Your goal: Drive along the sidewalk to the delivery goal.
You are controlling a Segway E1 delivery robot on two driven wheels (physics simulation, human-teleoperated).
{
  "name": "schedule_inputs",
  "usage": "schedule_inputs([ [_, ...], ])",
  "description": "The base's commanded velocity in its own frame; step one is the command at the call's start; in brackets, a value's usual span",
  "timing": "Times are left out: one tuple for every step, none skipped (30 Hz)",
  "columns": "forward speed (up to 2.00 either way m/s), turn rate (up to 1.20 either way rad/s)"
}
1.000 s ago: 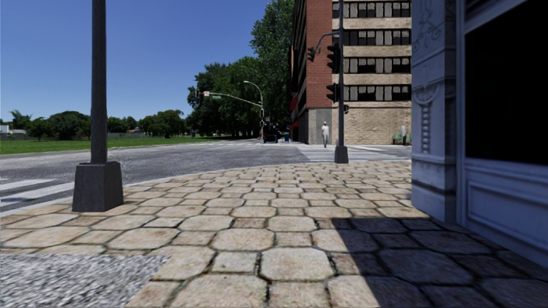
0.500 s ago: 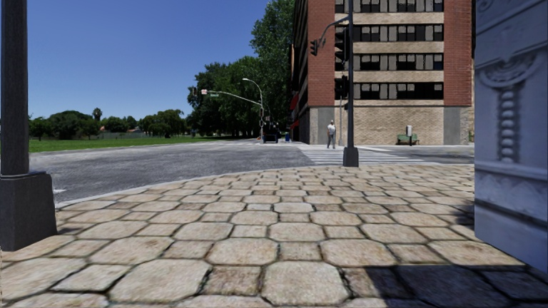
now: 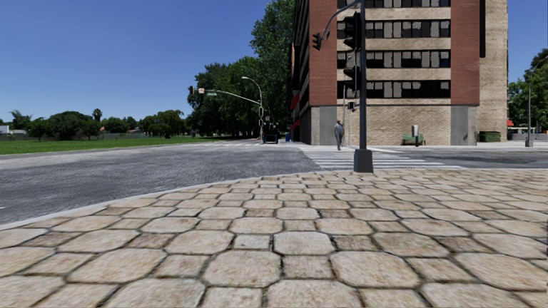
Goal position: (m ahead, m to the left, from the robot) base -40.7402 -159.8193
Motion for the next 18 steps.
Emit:
schedule_inputs([
  [1.42,0.00],
  [1.27,-0.20],
  [1.22,-0.44],
  [1.22,-0.44],
  [1.19,-0.53],
  [1.21,-0.55],
  [1.26,-0.55],
  [1.31,-0.56],
  [1.33,-0.56],
  [1.33,-0.56],
  [1.33,-0.56],
  [1.33,-0.56],
  [1.33,-0.56],
  [1.33,-0.56],
  [1.33,-0.56],
  [1.33,-0.56],
  [1.33,-0.56],
  [1.33,-0.56],
])
